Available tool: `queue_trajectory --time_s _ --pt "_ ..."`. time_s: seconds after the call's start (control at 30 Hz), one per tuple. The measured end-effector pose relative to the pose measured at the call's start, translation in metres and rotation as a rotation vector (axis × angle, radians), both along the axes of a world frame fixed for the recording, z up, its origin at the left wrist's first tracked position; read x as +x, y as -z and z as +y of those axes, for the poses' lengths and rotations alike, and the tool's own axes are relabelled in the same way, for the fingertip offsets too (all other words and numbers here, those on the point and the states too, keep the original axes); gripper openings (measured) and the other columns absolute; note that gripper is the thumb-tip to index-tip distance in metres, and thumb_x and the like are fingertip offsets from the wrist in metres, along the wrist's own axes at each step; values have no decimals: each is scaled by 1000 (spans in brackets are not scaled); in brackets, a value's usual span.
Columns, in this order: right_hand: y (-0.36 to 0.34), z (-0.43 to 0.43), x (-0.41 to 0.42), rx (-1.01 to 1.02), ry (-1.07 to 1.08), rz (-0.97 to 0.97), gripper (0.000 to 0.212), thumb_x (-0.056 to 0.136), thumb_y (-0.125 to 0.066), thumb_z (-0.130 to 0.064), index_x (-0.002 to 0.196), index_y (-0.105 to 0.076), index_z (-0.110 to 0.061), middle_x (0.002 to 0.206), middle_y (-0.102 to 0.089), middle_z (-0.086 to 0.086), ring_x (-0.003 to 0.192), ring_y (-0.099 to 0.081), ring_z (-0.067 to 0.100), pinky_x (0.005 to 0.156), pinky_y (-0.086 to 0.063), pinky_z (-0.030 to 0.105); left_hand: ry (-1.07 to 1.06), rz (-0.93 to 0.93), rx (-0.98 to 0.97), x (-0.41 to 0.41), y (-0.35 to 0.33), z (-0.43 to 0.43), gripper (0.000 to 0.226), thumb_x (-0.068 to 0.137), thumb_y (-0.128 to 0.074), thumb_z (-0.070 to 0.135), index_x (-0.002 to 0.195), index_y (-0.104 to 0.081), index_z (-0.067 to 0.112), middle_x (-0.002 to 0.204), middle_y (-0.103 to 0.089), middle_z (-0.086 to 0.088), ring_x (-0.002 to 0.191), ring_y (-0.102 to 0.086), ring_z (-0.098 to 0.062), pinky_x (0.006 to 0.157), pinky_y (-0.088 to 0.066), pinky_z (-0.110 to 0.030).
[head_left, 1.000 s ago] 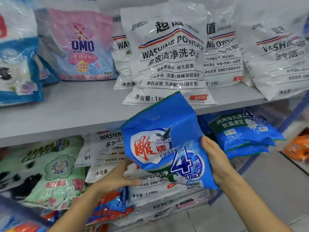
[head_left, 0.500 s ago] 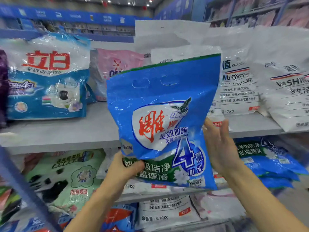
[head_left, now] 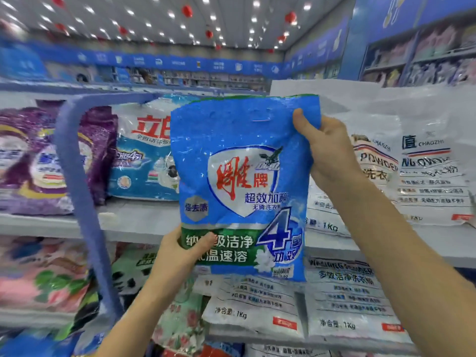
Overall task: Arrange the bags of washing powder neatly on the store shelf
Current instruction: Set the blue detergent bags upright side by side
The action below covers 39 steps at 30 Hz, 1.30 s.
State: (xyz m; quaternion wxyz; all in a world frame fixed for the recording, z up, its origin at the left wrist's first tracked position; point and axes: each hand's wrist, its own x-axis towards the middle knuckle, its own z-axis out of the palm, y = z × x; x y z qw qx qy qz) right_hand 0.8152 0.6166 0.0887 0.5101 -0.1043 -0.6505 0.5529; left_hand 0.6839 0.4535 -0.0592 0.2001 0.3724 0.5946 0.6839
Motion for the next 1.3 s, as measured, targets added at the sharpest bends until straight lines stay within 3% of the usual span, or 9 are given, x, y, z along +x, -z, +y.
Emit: queue_trajectory --time_s 0.27,0.4,0.5,0.6,0.73,0.87,1.07,1.17,1.3 --pt "-5 -53 -87 -92 -199 0 18 92 -53 -16 80 -65 -10 64 -71 -5 59 -68 10 54 -54 24 41 -19 -33 -61 -17 -76 28 75 -73 30 99 -60 24 80 -72 23 75 -67 4 60 -47 -7" --pt "-9 -108 -134 -106 -298 29 18 92 -52 -15 79 -64 -10 65 -72 -5 60 -68 9 54 -54 23 52 0 -46 -94 -18 -136 66 33 -81 68 87 -75 31 88 -74 14 82 -69 -3 65 -49 -9" --pt "-8 -159 -172 -83 -373 29 19 92 -52 -15 79 -65 -12 69 -73 -5 64 -69 10 59 -56 25 -23 3 -21 -126 -17 -189 62 25 -80 71 81 -72 48 87 -74 13 81 -70 -5 67 -51 -13" --pt "-12 -214 -215 -49 -395 35 18 90 -54 -10 76 -64 -14 66 -71 -7 62 -68 9 56 -54 23 -120 2 -39 -163 -16 -253 60 32 -83 59 86 -75 33 90 -74 9 83 -70 -10 68 -53 -17" --pt "-35 -266 -269 394 -86 19 7 82 -60 -17 85 -66 -20 79 -70 -12 77 -62 0 72 -45 14 -276 38 -51 -203 -20 -315 27 72 -79 29 94 -67 19 85 -74 15 79 -68 -1 62 -47 -8" --pt "-63 -342 -338 992 320 -86 41 84 -53 -44 114 -60 -17 109 -65 -1 105 -55 19 92 -39 34 -355 58 -48 -253 -28 -367 22 78 -69 8 97 -66 18 85 -73 16 76 -68 1 60 -47 -8" --pt "-73 -424 -460 1213 65 -499 44 84 -51 -60 105 -63 -23 107 -62 3 100 -57 23 77 -40 34 -403 35 2 -322 -31 -408 31 72 -76 19 101 -66 13 93 -75 -1 85 -70 -15 67 -52 -17" --pt "-71 -437 -508 1117 -30 -340 33 86 -59 -46 61 -47 -28 63 -41 -9 61 -42 14 64 -30 31 -414 16 2 -365 -26 -421 39 62 -81 37 97 -68 24 95 -74 2 89 -70 -15 73 -54 -22" --pt "-75 -448 -573 1149 135 -100 34 88 -55 -46 94 -67 -15 90 -64 2 92 -56 26 67 -31 29 -455 39 -3 -434 -33 -428 37 55 -75 46 91 -72 35 95 -74 8 89 -69 -11 78 -53 -25"
